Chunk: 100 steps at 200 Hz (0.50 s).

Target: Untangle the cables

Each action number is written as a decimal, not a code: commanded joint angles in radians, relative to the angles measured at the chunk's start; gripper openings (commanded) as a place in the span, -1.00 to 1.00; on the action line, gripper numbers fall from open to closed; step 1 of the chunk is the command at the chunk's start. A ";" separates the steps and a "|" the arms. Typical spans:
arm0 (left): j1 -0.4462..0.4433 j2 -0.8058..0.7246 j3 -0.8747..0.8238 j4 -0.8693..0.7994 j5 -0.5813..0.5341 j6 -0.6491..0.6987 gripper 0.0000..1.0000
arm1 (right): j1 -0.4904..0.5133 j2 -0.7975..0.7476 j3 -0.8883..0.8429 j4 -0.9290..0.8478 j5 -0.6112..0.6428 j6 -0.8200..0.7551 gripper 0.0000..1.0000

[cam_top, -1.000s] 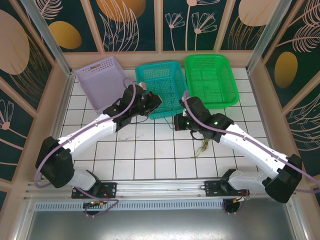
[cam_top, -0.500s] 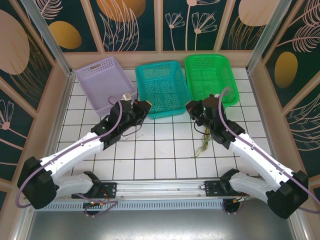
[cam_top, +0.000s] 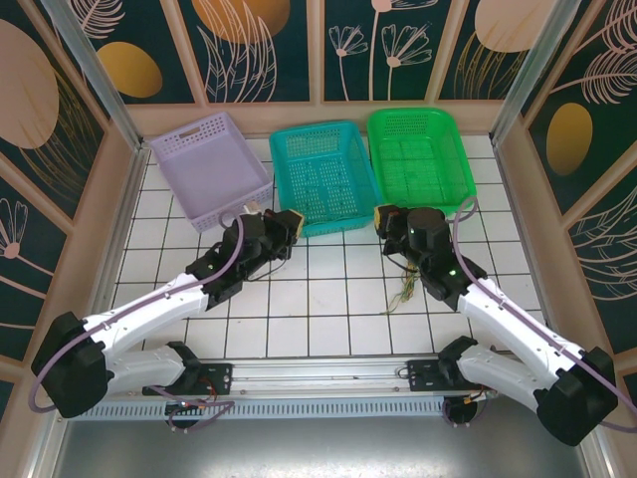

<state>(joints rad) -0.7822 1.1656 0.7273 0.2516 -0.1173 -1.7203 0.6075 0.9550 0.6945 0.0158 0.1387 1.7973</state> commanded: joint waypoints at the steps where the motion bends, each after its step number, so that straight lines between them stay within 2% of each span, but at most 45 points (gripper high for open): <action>1: 0.009 -0.027 0.002 -0.001 -0.074 -0.071 -1.00 | -0.043 -0.015 0.018 -0.013 0.152 0.016 -1.00; 17: 0.010 -0.017 0.021 0.019 -0.069 -0.061 -1.00 | -0.043 -0.002 0.044 -0.041 0.143 -0.028 -1.00; 24: 0.010 -0.014 0.031 0.034 -0.067 -0.043 -0.75 | -0.044 -0.001 0.058 -0.065 0.150 -0.036 -1.00; 38: 0.009 -0.011 0.063 0.051 -0.064 0.012 -0.07 | -0.054 -0.008 0.063 -0.061 0.170 -0.051 -1.00; 46: 0.009 -0.011 0.087 0.044 -0.061 0.058 0.13 | -0.054 -0.009 0.066 -0.053 0.169 -0.055 -1.00; 51: 0.010 -0.013 0.104 0.028 -0.061 0.087 0.21 | -0.094 -0.008 0.065 -0.040 0.163 -0.059 -1.00; 73: 0.010 -0.033 0.191 -0.126 -0.077 0.211 0.40 | -0.198 0.009 0.075 0.010 0.110 -0.090 -1.00; 100: 0.011 -0.087 0.234 -0.267 -0.106 0.338 0.45 | -0.326 0.064 0.109 0.035 0.060 -0.118 -1.00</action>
<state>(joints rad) -0.7742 1.1412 0.9127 0.1394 -0.1776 -1.5532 0.3733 0.9737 0.7437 -0.0021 0.2260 1.7287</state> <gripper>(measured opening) 0.721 0.049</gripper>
